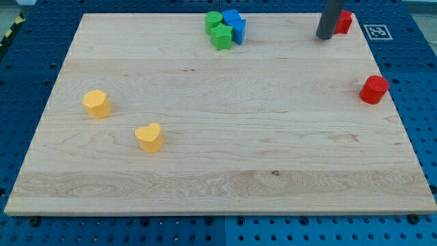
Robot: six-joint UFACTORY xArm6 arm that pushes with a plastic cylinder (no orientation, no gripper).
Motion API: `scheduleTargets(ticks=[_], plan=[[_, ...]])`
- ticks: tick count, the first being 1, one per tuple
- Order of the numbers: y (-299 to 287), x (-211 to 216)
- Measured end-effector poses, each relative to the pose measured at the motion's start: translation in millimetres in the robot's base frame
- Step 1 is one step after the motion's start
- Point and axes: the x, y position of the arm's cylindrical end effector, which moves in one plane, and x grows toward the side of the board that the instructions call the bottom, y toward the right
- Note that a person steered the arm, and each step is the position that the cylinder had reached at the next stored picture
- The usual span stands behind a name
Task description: Move the red star above to the red circle
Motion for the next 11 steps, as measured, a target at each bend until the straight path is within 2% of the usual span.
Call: scheduleTargets(ticks=[5,7,11], plan=[[-19.1,-72.8],[35.0,-73.3],[75.2,-14.4]])
